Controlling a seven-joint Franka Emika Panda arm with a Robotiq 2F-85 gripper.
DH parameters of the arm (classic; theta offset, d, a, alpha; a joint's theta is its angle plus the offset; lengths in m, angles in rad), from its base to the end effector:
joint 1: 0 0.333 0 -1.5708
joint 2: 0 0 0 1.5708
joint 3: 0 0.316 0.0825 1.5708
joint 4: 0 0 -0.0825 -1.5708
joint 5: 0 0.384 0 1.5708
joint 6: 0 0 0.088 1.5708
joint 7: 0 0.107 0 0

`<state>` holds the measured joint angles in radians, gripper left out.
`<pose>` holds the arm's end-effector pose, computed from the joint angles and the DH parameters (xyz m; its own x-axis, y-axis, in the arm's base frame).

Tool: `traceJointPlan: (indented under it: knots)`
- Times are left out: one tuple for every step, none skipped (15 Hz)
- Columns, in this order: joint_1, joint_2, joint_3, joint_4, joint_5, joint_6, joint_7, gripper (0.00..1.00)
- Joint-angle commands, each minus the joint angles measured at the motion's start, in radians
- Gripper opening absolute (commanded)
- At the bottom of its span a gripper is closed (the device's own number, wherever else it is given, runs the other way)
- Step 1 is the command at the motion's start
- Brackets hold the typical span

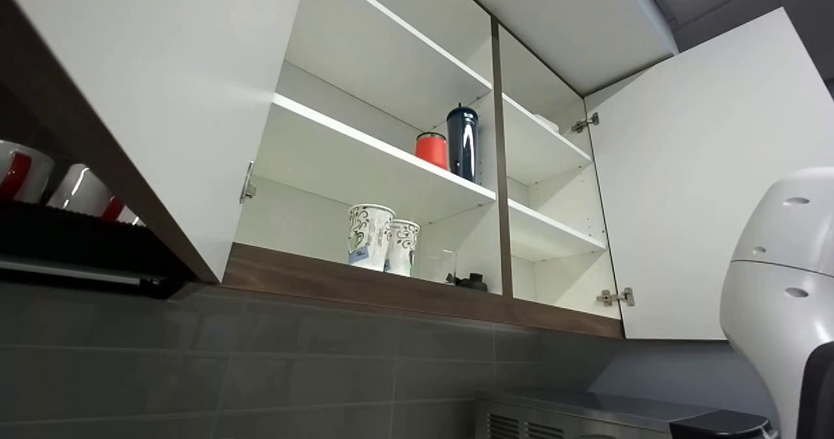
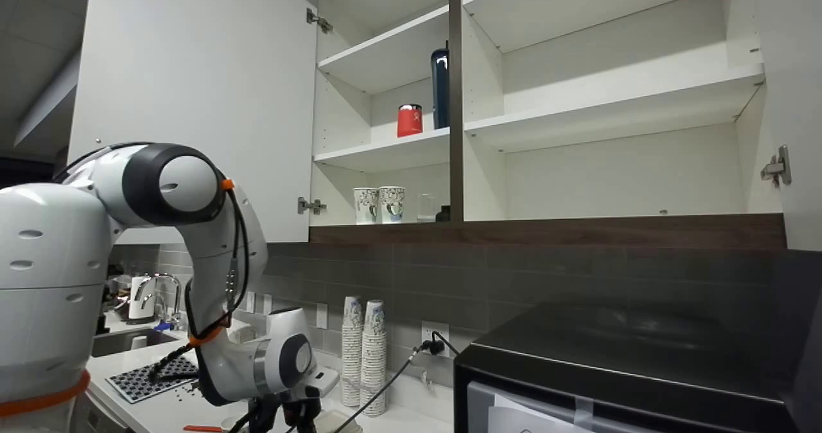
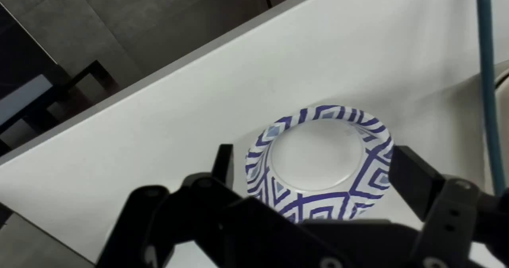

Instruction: Put the plates inside the cabinet

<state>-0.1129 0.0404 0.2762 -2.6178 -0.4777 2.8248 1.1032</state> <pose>0.4366 0.0962 0.2512 0.8521 -0.4663 0.2378 -0.4763 -0.8791 -0.0172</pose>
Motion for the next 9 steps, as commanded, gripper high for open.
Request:
traceJointPlan:
  knots:
    - [-0.003,0.084,-0.037,0.034,-0.110,0.022,0.184,1.00]
    - [0.002,0.104,-0.047,0.044,-0.125,0.019,0.221,1.00]
    - [0.007,0.127,-0.054,0.055,-0.129,0.017,0.251,1.00]
    - [0.009,0.151,-0.057,0.065,-0.124,0.024,0.267,1.00]
    - [0.010,0.172,-0.060,0.075,-0.119,0.027,0.281,1.00]
    - [0.011,0.192,-0.061,0.086,-0.109,0.032,0.292,1.00]
    - [0.013,0.210,-0.063,0.098,-0.106,0.034,0.302,1.00]
    - [0.015,0.227,-0.066,0.109,-0.108,0.037,0.312,1.00]
    - [0.016,0.241,-0.070,0.123,-0.112,0.037,0.319,1.00]
